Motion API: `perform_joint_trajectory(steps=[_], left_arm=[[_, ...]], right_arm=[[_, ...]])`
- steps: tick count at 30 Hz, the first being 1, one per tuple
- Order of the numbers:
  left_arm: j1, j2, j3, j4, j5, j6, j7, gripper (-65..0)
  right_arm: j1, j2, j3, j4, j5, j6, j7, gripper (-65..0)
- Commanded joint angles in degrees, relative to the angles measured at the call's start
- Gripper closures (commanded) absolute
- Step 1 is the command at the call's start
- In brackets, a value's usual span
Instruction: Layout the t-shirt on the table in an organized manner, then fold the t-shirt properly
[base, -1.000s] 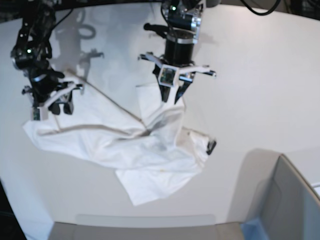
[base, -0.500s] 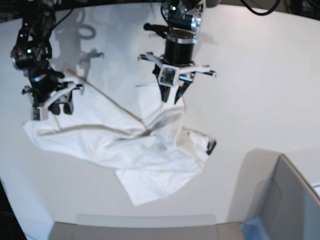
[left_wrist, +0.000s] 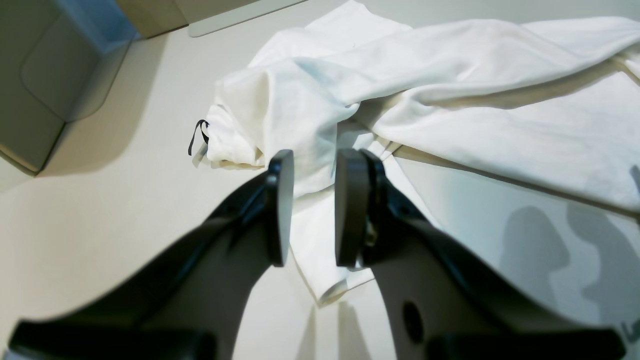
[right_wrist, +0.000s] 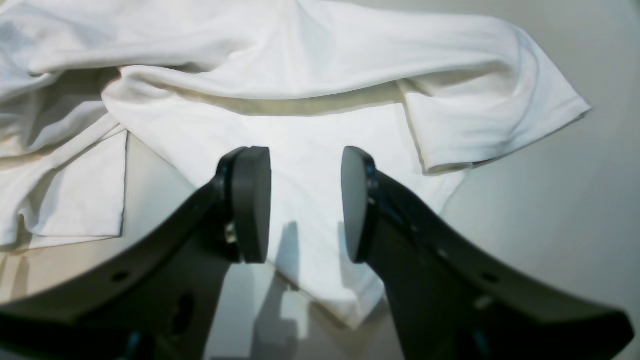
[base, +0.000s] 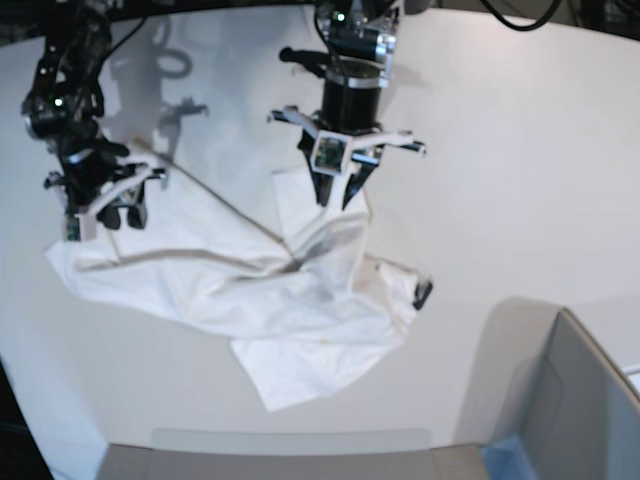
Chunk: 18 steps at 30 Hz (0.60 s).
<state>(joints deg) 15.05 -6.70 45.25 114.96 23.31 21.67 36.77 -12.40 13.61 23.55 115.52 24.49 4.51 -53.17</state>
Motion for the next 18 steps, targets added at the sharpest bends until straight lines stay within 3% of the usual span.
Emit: perform_joint_trajectory(steps=[1, 5, 16, 18], left_arm=[[-0.32, 0.33, -0.02, 1.22, 1.00, 0.44, -3.41, -15.4], [0.03, 0.33, -0.20, 1.22, 1.00, 0.44, -7.28, -15.4], [0.03, 0.33, -0.20, 1.22, 1.00, 0.44, -8.07, -15.4], [0.03, 0.24, -0.20, 1.22, 1.00, 0.44, -8.16, -15.4]], right_arm=[[0.49, 0.59, 0.23, 1.18, 0.43, 0.37, 1.25, -24.0], [0.49, 0.59, 0.23, 1.18, 0.43, 0.37, 1.25, -24.0], [0.76, 0.50, 0.23, 1.27, 0.61, 0.37, 1.25, -24.0], [0.76, 0.68, 0.23, 1.27, 3.16, 0.37, 1.25, -24.0]])
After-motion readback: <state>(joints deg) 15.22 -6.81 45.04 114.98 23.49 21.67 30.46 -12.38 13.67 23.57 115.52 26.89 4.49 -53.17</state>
